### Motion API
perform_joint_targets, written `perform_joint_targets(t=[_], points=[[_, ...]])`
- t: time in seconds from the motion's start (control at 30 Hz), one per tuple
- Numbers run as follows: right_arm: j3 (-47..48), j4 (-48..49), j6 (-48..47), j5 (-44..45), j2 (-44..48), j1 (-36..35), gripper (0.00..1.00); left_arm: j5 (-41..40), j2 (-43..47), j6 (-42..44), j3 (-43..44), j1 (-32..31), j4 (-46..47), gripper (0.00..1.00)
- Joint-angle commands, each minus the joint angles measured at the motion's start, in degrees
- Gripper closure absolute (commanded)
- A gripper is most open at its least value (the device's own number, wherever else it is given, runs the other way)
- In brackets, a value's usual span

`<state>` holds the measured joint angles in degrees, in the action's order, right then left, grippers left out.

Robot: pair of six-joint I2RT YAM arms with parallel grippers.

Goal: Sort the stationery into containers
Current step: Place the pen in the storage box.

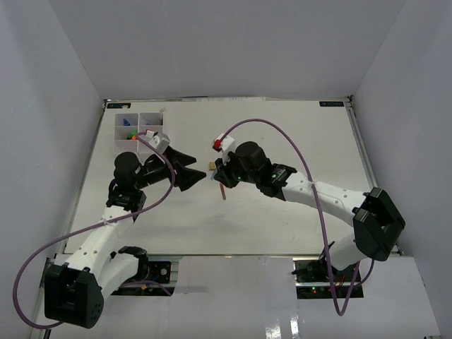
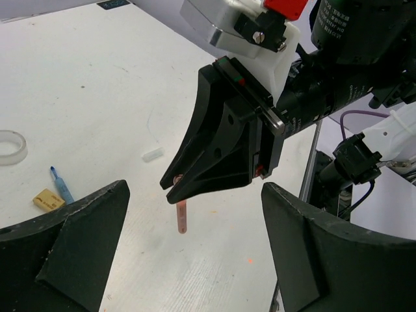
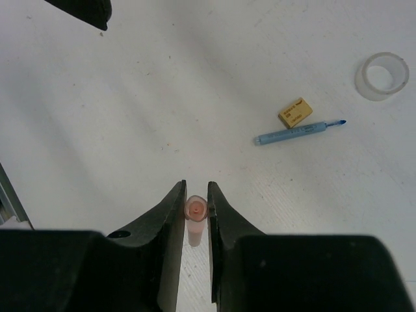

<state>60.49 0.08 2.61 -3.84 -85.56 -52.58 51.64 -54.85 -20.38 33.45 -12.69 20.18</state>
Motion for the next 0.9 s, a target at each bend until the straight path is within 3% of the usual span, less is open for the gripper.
perform_joint_targets(t=[0.0, 0.4, 0.87], points=[[1.30, 3.26, -0.50, 2.16, 3.20, 0.54, 0.92, -1.63, 2.82, -0.10, 0.12, 0.21, -2.52, 0.06], [5.60, 3.26, 0.90, -0.21, 7.33, 1.78, 0.92, -2.50, 1.77, -1.59, 1.70, -1.02, -2.70, 0.04], [7.36, 3.18, 2.92, -3.37, 9.62, 2.57, 0.92, -16.30, -5.35, 5.09, 8.47, -13.59, -3.31, 0.14]])
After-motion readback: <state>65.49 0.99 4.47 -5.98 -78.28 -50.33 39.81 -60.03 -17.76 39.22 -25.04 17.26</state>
